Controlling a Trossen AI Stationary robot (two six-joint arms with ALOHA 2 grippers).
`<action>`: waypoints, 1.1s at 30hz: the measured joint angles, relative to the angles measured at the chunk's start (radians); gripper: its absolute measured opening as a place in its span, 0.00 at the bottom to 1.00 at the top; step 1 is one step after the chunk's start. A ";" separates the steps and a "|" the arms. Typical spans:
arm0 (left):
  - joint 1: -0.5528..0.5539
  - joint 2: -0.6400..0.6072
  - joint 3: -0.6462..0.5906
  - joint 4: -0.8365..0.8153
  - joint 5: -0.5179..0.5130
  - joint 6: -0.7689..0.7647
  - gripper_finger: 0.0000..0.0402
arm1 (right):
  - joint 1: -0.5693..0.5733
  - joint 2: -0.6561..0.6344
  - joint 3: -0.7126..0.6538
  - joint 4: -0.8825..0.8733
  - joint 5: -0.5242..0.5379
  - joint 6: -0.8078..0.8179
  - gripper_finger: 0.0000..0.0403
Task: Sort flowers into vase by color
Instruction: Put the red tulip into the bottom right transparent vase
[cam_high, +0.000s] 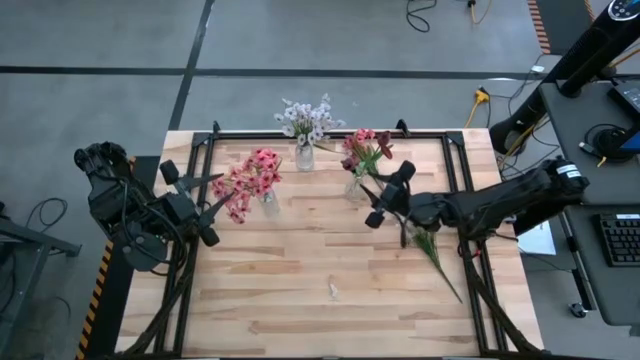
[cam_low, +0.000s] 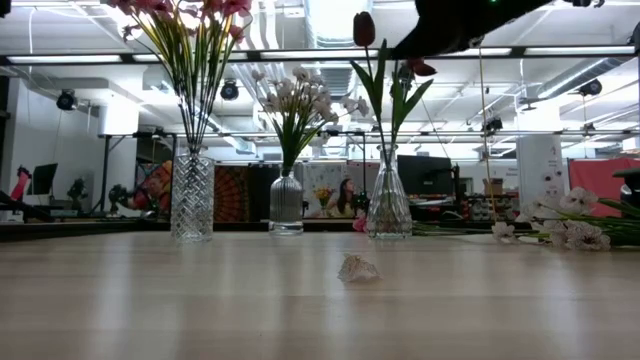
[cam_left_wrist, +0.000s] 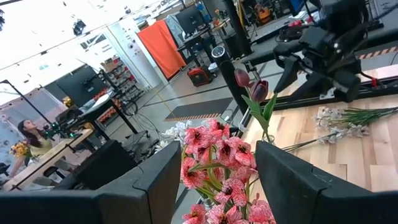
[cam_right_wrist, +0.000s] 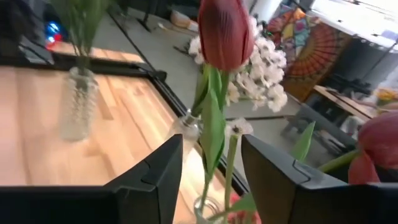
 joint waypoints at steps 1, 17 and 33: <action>0.000 0.000 0.000 0.000 0.000 -0.001 0.47 | 0.000 0.010 0.000 -0.001 0.010 -0.001 0.38; 0.000 0.000 0.000 0.001 0.000 -0.003 0.47 | -0.006 0.032 0.002 0.067 0.039 -0.051 0.13; 0.000 0.000 0.000 0.001 0.000 -0.003 0.47 | -0.006 0.031 0.003 0.143 0.052 -0.101 0.02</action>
